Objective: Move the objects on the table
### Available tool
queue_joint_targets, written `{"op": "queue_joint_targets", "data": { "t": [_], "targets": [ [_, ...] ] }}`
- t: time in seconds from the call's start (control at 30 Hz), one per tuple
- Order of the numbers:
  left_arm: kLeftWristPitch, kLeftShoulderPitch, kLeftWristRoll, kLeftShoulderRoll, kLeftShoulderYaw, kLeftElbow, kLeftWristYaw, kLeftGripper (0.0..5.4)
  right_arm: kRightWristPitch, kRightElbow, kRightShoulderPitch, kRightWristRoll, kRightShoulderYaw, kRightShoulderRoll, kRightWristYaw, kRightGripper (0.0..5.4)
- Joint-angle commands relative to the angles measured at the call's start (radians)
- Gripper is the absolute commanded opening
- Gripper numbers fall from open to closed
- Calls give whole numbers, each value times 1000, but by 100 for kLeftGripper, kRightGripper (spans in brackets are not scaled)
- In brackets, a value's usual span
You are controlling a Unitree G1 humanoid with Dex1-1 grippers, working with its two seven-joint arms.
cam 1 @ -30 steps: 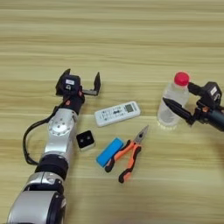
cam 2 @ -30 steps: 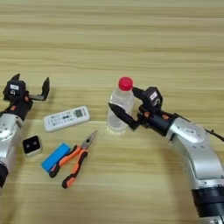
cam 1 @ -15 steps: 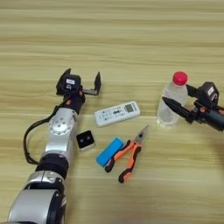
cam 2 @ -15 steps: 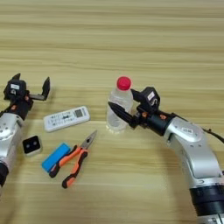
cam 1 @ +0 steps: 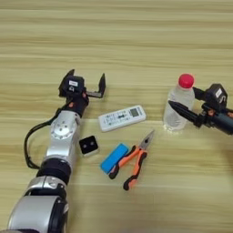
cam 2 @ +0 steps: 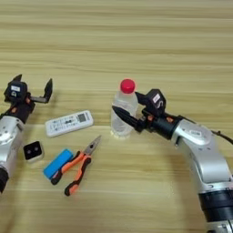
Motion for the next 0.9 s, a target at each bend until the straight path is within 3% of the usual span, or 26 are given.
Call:
{"op": "queue_joint_targets", "data": {
  "t": [0.03, 0.2, 0.33, 0.5, 0.63, 0.9],
  "targets": [
    [37, -11, -10, 38, -29, -50, -97, 540, 7, -18, -52, 1, -20, -21, 10, 323],
    [98, 24, -113, 52, -49, -207, -280, 540, 16, -26, -64, 7, -21, -34, 17, 323],
    [154, 82, -209, 75, -99, -380, -462, 540, 25, -33, -79, 12, -24, -39, 28, 323],
    [229, 138, -281, 100, -163, -524, -618, 540, 32, -47, -90, 21, -23, -42, 41, 323],
    [279, 159, -304, 105, -197, -580, -682, 540, 43, -69, -95, 31, -25, -36, 49, 323],
    [321, 164, -287, 104, -249, -589, -727, 540, 72, -187, -69, 71, -17, -32, 61, 323]
  ]
}}
